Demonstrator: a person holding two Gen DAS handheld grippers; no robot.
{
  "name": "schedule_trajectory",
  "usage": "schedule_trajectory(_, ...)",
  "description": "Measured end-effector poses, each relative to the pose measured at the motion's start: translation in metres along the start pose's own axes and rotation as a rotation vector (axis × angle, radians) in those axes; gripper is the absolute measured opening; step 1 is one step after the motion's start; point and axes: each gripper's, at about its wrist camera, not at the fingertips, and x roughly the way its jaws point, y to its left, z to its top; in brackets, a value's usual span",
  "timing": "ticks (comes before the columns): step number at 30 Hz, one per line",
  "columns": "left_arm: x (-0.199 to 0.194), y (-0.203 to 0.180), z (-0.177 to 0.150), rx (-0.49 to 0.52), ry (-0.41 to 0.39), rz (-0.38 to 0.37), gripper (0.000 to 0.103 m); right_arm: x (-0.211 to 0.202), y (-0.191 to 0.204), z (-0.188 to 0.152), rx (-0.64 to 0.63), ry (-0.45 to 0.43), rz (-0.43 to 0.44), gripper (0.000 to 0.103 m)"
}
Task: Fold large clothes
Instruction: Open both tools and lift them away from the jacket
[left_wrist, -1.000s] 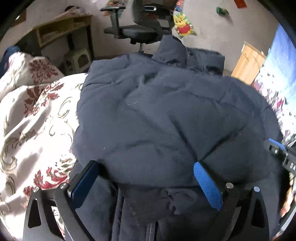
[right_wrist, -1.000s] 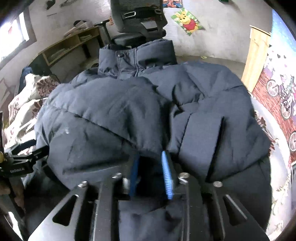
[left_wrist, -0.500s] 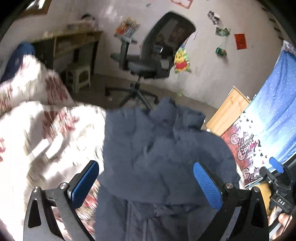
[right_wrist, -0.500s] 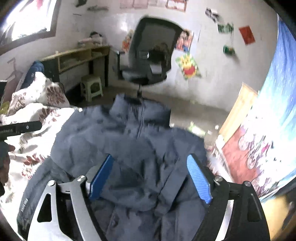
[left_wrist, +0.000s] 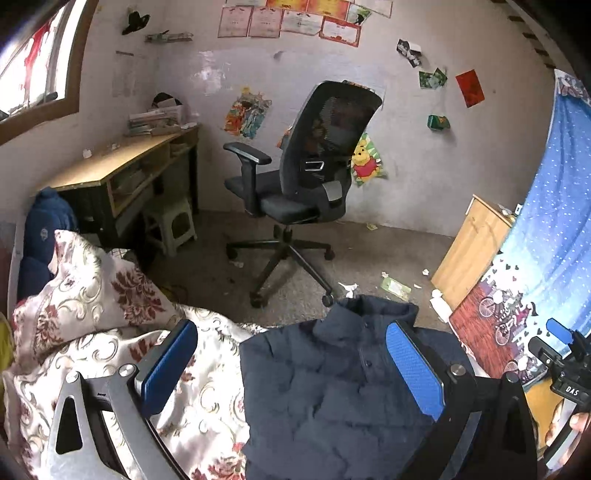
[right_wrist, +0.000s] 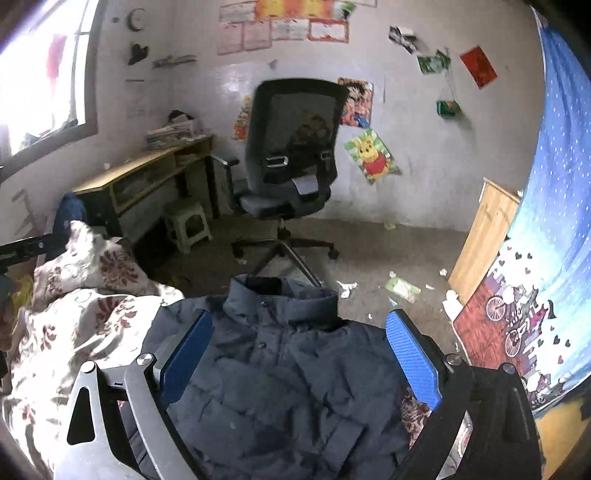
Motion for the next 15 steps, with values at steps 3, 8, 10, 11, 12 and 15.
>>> schedule_trajectory(3, 0.032, -0.008, 0.004, -0.016, 0.020, -0.021, 0.103, 0.037, -0.013, 0.005, 0.012, 0.042, 0.010, 0.093)
schedule_trajectory(8, 0.109, -0.031, -0.008, -0.039, 0.097, -0.045, 0.103, 0.112, -0.036, -0.002, 0.079, 0.095, 0.058, 0.093)
schedule_trajectory(10, 0.140, -0.038, -0.014, -0.058, 0.131, -0.044, 0.103, 0.143, -0.043, -0.007, 0.113, 0.123, 0.083, 0.093)
schedule_trajectory(11, 0.152, -0.041, -0.017, -0.061, 0.140, -0.046, 0.102, 0.160, -0.046, -0.009, 0.126, 0.142, 0.095, 0.093)
schedule_trajectory(12, 0.168, -0.045, -0.023, -0.062, 0.148, -0.041, 0.102, 0.178, -0.051, -0.011, 0.135, 0.158, 0.107, 0.092)
schedule_trajectory(15, 0.206, -0.061, -0.029, -0.030, 0.169, -0.030, 0.100, 0.217, -0.053, -0.017, 0.129, 0.186, 0.118, 0.092)
